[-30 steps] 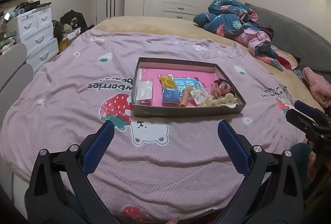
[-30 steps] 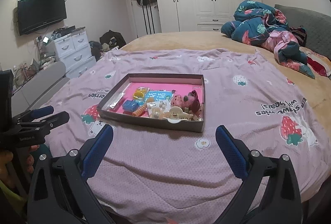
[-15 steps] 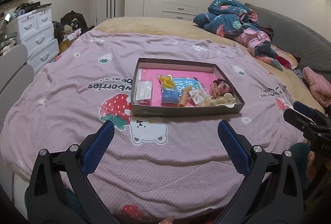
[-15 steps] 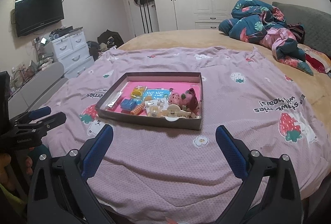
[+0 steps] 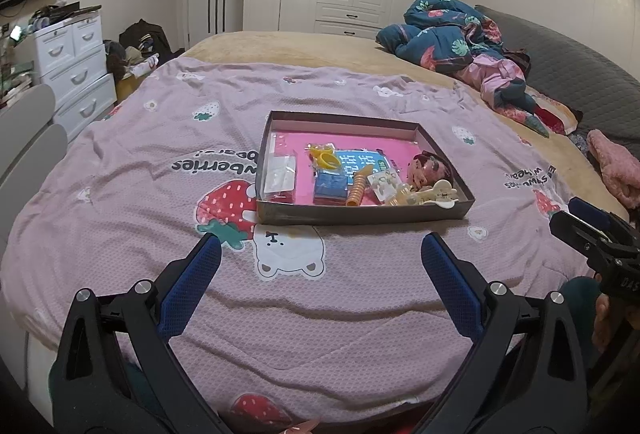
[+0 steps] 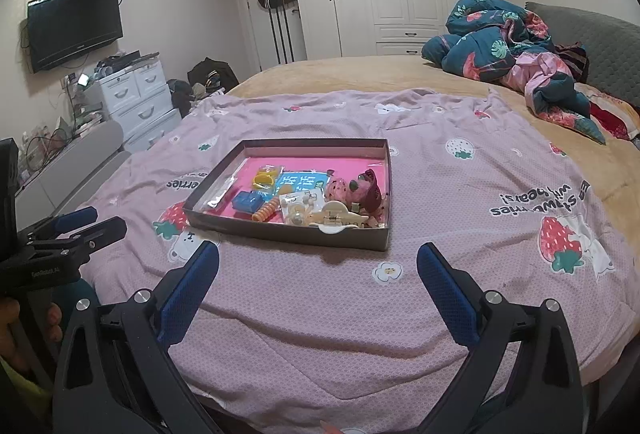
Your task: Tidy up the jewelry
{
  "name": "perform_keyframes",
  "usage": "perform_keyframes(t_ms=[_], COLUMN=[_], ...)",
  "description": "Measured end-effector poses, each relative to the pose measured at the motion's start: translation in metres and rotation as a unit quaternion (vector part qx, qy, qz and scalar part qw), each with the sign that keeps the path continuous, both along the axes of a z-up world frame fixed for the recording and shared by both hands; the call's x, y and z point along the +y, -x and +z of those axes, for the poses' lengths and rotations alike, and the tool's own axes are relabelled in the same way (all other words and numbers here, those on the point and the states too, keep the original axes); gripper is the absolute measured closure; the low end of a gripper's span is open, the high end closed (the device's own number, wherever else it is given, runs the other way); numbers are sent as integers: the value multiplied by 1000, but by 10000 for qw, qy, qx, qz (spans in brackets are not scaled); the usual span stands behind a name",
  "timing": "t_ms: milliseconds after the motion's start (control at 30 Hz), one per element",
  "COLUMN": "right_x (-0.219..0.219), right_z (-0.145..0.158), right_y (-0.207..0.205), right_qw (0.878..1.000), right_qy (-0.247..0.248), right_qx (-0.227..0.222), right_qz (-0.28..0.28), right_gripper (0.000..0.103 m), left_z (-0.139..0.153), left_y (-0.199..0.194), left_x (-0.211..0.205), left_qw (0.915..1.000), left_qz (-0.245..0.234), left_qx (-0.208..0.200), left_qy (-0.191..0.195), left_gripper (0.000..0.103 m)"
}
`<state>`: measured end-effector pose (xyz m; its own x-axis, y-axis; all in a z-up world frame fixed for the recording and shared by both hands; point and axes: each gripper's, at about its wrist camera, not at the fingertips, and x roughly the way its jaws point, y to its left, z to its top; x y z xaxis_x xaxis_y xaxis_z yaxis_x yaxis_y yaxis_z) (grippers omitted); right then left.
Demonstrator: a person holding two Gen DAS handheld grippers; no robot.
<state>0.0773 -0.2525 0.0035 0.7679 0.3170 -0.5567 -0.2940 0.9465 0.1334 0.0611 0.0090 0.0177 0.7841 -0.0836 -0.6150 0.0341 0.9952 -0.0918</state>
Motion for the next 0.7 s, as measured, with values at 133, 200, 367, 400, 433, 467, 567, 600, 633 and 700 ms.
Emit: perform_keyframes(t_ms=[133,200,367,400,433,467,567,600,633,700], right_x=[0,0,-1,-1,-1,-1,-1,-1,-1,-1], right_z=[1,1,1,1,1,1,1,1,1,1], right_y=[0,0,0,1,0,0,0,0,0,0], right_qw=[10000,10000,10000,10000,10000,10000,10000,10000,10000,10000], right_qy=[-4,-4,-6,-10,-11,-4,-5,0,-2,-2], right_qx=[-14,-24,-27,-25,-28,-23,-18,-20,-20,-14], right_qz=[3,0,2,0,0,4,7,3,3,5], right_gripper=[4,4,4,4,4,4,4,4,4,4], left_z=[0,0,0,0,0,0,0,0,0,0], left_y=[0,0,0,0,0,0,0,0,0,0], left_x=[0,1,0,1,0,0,0,1,0,0], left_qw=[10000,10000,10000,10000,10000,10000,10000,10000,10000,10000], left_qz=[-7,3,-5,-3,-2,-4,-2,0,4,-3], left_qx=[-1,6,5,11,7,6,2,4,6,0], left_qy=[-6,-9,-4,-1,-3,-6,2,6,-2,-4], left_gripper=[9,9,9,9,9,9,9,9,9,9])
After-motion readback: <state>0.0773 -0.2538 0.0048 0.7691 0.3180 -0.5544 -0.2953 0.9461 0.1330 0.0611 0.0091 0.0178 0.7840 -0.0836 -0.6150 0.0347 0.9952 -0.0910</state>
